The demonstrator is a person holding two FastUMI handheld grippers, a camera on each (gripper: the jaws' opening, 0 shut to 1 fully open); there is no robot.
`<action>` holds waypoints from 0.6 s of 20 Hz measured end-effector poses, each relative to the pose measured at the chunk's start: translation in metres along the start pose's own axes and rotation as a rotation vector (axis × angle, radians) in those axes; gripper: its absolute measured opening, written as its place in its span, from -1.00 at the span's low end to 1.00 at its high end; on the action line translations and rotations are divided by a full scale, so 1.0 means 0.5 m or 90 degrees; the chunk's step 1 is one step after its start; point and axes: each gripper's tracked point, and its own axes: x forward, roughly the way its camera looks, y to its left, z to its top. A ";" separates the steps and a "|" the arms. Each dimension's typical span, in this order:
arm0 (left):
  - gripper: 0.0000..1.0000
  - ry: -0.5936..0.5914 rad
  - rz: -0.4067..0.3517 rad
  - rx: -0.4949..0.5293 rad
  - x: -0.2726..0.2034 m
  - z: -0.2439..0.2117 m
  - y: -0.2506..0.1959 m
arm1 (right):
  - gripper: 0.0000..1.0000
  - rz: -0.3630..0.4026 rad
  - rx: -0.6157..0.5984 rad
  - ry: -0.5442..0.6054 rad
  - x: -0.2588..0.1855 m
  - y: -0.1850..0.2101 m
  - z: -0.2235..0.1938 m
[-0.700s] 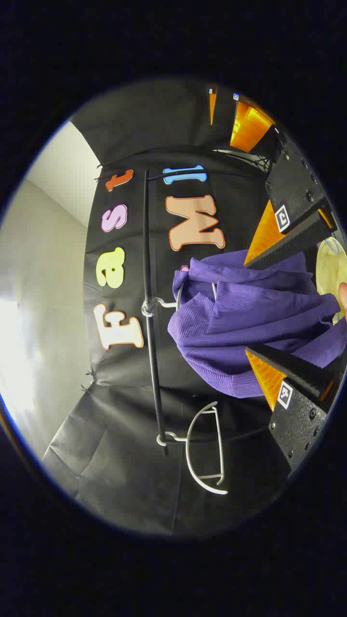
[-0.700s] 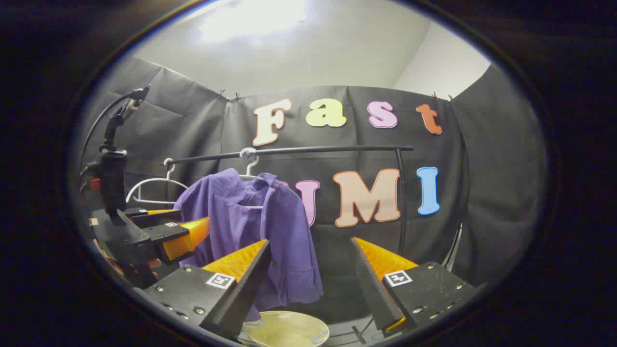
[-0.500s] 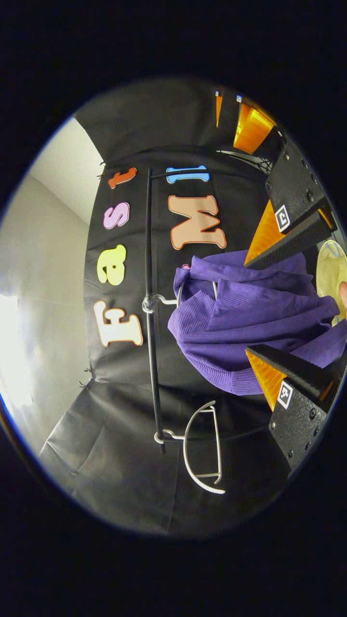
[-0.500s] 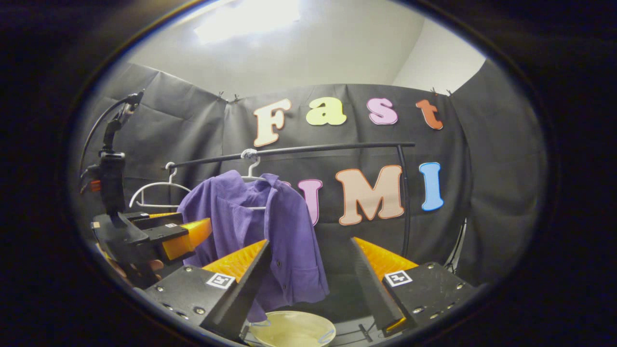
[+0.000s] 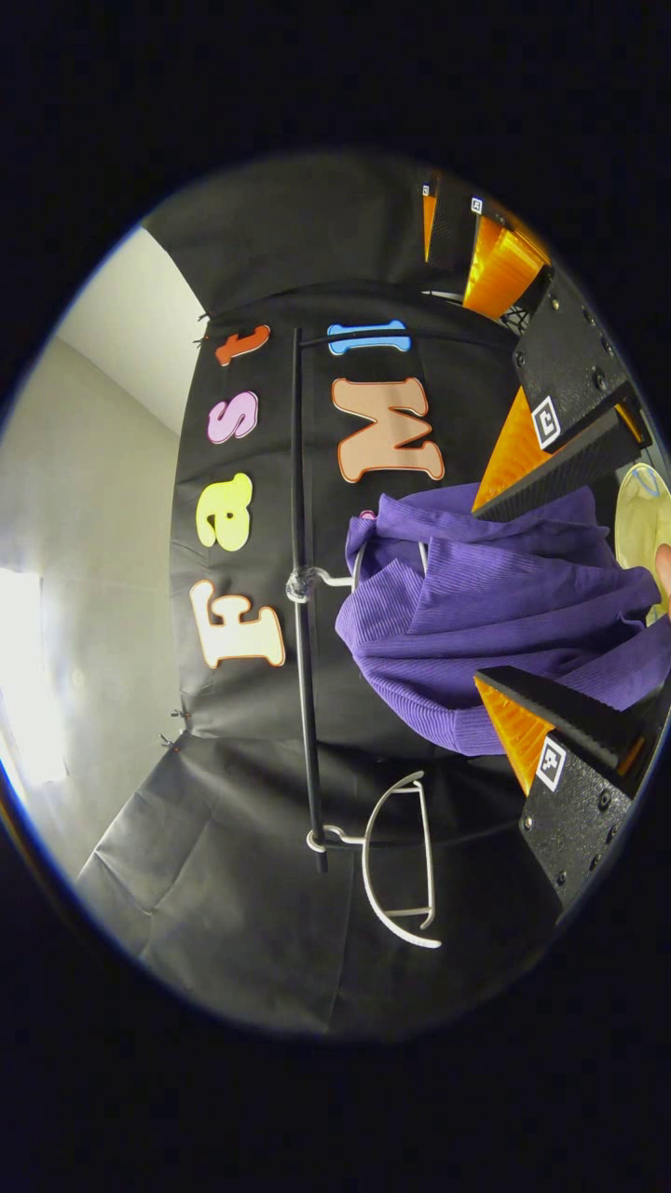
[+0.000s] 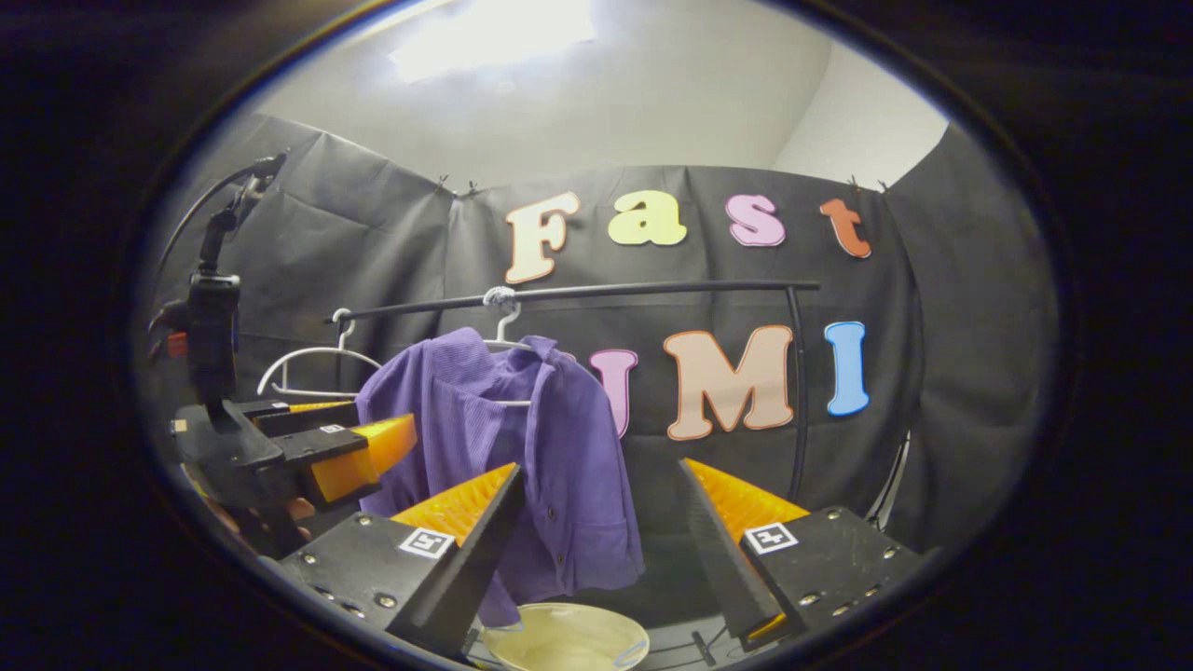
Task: Grasp the clothes on the hanger with both hands and then place them into the laundry hamper below.
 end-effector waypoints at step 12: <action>0.96 0.024 0.014 0.007 0.081 -0.016 -0.034 | 0.94 0.038 0.040 -0.016 0.136 -0.025 0.012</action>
